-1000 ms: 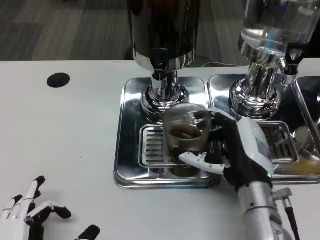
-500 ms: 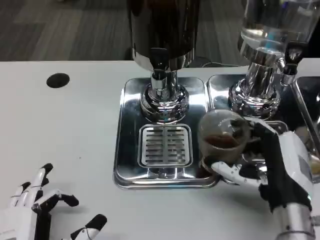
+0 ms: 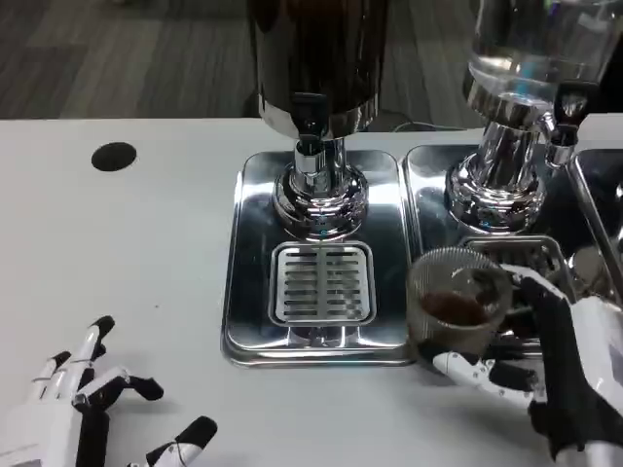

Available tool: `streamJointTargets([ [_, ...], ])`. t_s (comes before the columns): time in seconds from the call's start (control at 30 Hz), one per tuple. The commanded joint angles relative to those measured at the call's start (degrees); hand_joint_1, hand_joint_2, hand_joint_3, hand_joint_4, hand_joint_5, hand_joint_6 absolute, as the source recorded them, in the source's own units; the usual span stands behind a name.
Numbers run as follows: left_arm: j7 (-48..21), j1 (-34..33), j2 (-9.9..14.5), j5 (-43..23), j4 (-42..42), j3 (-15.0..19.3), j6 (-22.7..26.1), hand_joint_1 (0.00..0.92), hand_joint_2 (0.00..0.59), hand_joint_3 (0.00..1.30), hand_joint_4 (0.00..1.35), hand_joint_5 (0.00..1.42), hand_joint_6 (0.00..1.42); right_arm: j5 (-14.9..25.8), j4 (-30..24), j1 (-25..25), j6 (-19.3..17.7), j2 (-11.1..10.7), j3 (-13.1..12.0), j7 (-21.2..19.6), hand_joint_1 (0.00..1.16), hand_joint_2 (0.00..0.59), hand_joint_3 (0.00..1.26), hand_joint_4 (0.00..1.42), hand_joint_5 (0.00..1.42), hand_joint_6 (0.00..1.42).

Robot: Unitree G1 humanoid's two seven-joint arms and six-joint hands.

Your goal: Grasp the cup under the faucet to collect the drink, then remove the cup.

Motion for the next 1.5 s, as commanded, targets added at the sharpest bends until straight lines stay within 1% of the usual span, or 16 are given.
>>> streamJointTargets([
  [0.03,-0.91,-0.13,0.55,0.74,-0.55,-0.27,0.21,0.000,0.102,0.66,0.05,0.21,0.16,0.19,-2.07,1.72,-4.85,-0.32,0.40,-1.03,0.79,0.206,0.61,0.68,0.59,0.50],
  [0.2,-1.09,-0.17,0.54,0.79,-0.58,-0.29,0.38,0.000,0.102,0.65,0.05,0.20,0.16,-0.22,-2.32,4.51,-7.64,-0.58,0.99,-1.21,0.79,0.207,0.61,0.68,0.58,0.50],
  [0.4,-1.32,-0.22,0.69,0.74,-0.88,-0.11,0.53,0.000,0.102,0.65,0.05,0.20,0.16,-0.86,-2.59,6.96,-10.12,-0.51,1.74,-2.20,0.79,0.210,0.61,0.68,0.58,0.50],
  [0.6,-1.59,-0.07,0.80,0.81,-1.28,-0.08,0.67,0.000,0.099,0.65,0.05,0.20,0.16,-0.42,-1.91,9.26,-12.60,-0.21,1.46,-3.05,0.79,0.209,0.61,0.68,0.58,0.50],
  [0.7,-1.62,-0.04,0.80,0.95,-1.42,-0.15,0.79,0.000,0.099,0.65,0.05,0.20,0.16,-1.17,-1.41,10.13,-13.90,-0.38,1.56,-4.06,0.79,0.211,0.61,0.68,0.58,0.50],
  [0.9,-1.52,0.50,0.87,1.08,-2.25,-0.05,1.07,0.000,0.099,0.65,0.05,0.20,0.16,-3.72,0.54,10.38,-15.53,-0.86,1.94,-6.32,0.79,0.210,0.61,0.68,0.58,0.50],
  [1.17,-1.47,1.06,0.98,0.97,-2.57,0.12,1.17,0.000,0.099,0.65,0.05,0.20,0.16,-4.70,3.20,9.85,-16.22,-0.81,2.19,-7.52,0.79,0.207,0.60,0.67,0.58,0.50],
  [1.27,-1.47,1.13,0.95,0.95,-2.69,0.08,1.21,0.000,0.099,0.65,0.05,0.20,0.16,-4.29,3.89,9.65,-16.25,-0.87,2.18,-7.29,0.78,0.211,0.53,0.63,0.55,0.49],
  [1.43,-1.73,1.03,0.75,0.76,-2.64,-0.12,1.20,0.000,0.099,0.65,0.05,0.20,0.16,-3.82,4.49,9.61,-16.72,-1.20,2.15,-6.93,0.76,0.208,0.37,0.52,0.49,0.46],
  [1.5,-1.89,0.94,0.67,0.06,-2.44,0.04,0.77,0.000,0.099,0.65,0.05,0.20,0.16,-3.56,4.77,9.65,-17.21,-1.38,2.11,-7.05,0.74,0.203,0.28,0.44,0.45,0.44],
])
